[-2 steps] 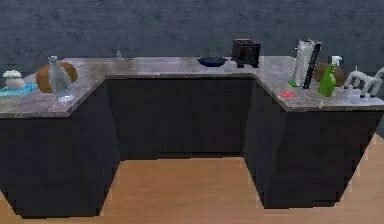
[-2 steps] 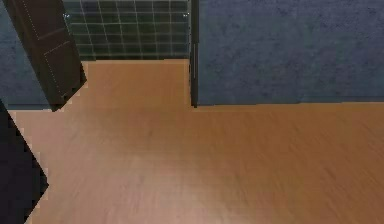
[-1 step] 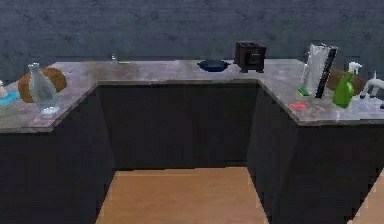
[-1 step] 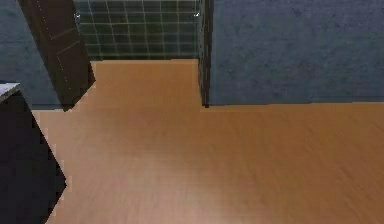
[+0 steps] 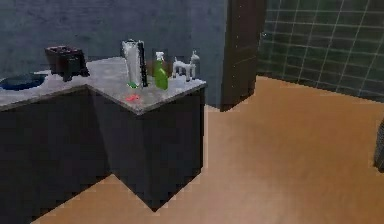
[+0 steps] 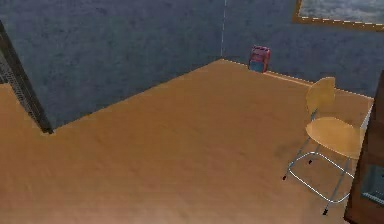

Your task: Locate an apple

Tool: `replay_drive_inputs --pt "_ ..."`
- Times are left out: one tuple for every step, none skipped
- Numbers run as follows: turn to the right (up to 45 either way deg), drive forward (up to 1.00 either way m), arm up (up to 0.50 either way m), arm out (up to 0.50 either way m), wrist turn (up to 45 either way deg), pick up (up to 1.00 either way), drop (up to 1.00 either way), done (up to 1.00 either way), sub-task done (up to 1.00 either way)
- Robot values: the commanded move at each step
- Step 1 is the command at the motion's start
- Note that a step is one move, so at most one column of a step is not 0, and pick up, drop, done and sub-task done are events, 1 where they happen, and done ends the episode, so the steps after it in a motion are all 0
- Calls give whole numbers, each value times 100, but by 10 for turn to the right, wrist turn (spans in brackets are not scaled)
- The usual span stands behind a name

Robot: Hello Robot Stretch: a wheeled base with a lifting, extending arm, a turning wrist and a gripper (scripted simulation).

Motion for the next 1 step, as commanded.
replay_drive_inputs --pt "450 0 0 0 0 0 0 0 0"
